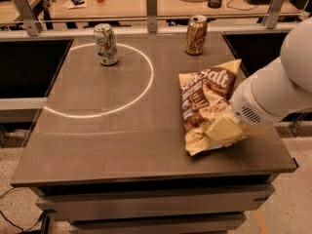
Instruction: Move brown chip bag near orange can
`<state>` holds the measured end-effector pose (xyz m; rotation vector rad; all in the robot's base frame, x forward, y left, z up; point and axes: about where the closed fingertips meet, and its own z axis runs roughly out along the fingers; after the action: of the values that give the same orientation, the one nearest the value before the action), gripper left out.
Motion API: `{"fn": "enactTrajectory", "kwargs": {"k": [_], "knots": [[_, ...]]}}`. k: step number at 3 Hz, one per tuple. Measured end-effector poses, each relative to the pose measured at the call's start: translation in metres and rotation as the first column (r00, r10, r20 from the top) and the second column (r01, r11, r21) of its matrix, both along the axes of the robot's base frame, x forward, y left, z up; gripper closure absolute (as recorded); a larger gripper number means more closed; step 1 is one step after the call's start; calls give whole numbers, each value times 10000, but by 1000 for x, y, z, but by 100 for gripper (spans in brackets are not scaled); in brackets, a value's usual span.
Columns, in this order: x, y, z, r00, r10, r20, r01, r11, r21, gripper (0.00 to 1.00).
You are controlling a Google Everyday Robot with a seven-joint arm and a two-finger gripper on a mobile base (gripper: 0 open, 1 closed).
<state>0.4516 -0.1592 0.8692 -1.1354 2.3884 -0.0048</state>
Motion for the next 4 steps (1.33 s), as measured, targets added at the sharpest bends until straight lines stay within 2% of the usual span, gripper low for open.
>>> {"fn": "enactTrajectory", "kwargs": {"k": [1, 2, 3, 4], "knots": [[2, -56, 10, 9900, -1390, 255, 1402, 9887, -539, 100], [2, -96, 34, 9614, -2489, 1169, 2578, 9638, -675, 100], [8, -121, 53, 9291, -3169, 1909, 3323, 9416, -543, 100], [8, -121, 53, 9291, -3168, 1908, 3323, 9416, -543, 100]]}}
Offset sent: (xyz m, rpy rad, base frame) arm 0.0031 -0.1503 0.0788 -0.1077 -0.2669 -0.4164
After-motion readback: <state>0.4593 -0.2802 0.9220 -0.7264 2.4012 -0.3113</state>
